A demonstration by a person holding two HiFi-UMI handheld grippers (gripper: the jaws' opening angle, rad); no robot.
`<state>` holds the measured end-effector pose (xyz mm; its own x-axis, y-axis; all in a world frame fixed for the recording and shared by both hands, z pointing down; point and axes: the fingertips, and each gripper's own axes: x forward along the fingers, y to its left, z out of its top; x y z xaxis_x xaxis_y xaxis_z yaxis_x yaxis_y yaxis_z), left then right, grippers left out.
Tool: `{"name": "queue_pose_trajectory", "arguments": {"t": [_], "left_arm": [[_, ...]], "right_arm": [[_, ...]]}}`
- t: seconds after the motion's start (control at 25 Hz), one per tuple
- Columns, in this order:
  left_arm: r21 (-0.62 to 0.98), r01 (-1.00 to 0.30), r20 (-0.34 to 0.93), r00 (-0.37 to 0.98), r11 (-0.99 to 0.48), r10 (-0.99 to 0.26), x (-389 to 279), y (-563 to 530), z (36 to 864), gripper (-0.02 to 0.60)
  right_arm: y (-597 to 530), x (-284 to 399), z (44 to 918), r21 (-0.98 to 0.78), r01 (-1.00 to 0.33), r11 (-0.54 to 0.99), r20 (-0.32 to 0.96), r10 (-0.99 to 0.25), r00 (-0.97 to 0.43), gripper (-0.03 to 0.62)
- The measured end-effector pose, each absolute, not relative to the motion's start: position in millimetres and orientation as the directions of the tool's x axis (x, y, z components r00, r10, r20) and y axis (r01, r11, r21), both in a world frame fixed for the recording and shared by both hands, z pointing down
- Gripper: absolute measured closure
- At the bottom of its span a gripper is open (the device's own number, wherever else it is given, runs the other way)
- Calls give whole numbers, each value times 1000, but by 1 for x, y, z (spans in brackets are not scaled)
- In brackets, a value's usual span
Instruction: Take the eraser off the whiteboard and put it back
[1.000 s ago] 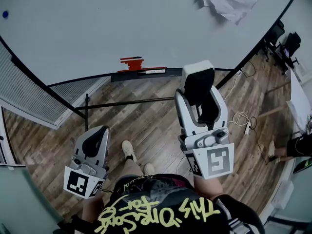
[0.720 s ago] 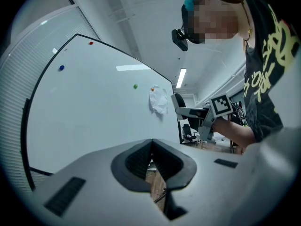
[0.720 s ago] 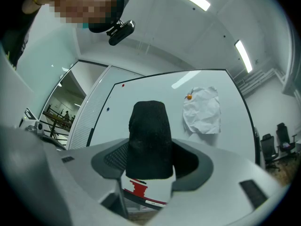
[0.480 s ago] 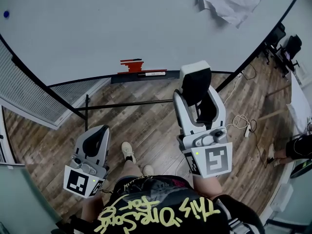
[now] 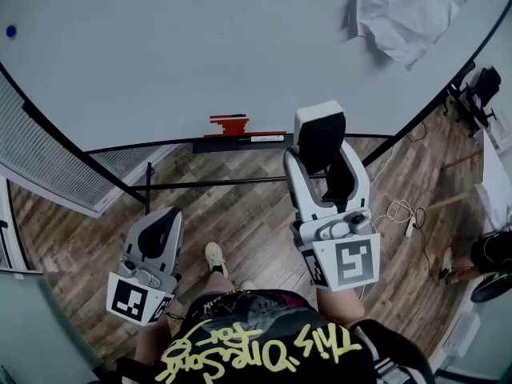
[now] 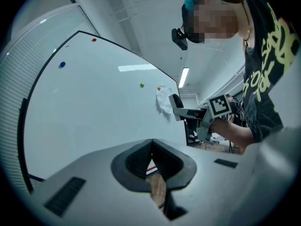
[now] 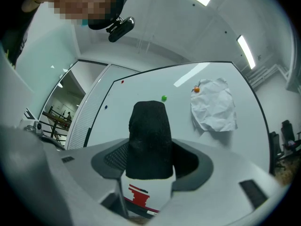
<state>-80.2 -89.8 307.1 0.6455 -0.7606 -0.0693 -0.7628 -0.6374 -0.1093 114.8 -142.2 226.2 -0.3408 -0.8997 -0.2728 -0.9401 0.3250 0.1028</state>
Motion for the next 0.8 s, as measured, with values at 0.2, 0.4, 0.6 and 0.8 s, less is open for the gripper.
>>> {"name": "queue_pose_trajectory", "arguments": {"t": [0.2, 0.4, 0.6, 0.8], "left_arm": [[-102, -770, -69, 637, -630, -768, -94, -112, 306, 574], [-102, -773, -67, 633, -626, -771, -109, -135, 303, 574], [-99, -769, -59, 639, -632, -767, -124, -157, 302, 574], [-89, -760, -51, 649, -644, -759, -138, -178, 304, 574]], "right_arm": [[-168, 97, 225, 107, -936, 336, -268, -896, -353, 333], [-195, 84, 218, 106, -938, 331, -279, -895, -348, 333], [-220, 69, 217, 107, -940, 324, -272, -900, -341, 333], [-243, 55, 216, 110, -944, 311, -267, -906, -329, 333]]}}
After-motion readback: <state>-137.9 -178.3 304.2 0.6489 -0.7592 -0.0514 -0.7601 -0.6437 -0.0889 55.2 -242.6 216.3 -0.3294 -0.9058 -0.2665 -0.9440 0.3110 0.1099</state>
